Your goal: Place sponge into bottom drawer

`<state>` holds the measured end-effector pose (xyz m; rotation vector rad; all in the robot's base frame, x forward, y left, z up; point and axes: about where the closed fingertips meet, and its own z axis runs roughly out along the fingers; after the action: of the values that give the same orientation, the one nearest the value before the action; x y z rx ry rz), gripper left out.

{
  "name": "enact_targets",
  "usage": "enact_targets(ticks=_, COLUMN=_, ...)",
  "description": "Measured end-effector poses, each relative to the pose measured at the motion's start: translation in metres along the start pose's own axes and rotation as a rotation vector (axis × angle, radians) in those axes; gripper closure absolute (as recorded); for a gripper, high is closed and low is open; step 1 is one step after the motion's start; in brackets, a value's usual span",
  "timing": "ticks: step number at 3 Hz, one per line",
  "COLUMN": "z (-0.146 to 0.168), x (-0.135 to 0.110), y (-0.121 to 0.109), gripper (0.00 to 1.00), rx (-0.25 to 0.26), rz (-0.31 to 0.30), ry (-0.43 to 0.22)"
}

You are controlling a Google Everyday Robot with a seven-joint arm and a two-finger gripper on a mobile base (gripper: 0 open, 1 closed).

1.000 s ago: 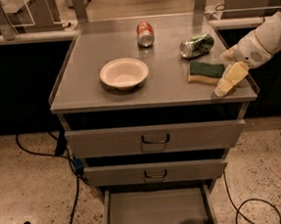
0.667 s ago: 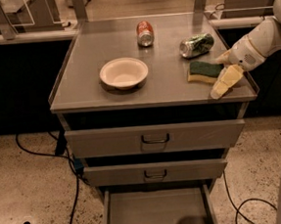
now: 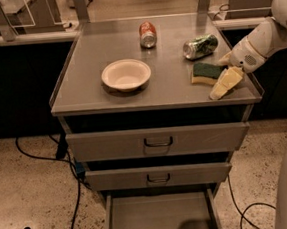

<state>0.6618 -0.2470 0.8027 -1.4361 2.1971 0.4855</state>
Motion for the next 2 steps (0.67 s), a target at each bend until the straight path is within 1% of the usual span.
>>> enact_targets(ticks=2, z=0.0001, x=0.0, y=0.0, gripper=0.83, rx=0.0, rz=0.0, ry=0.0)
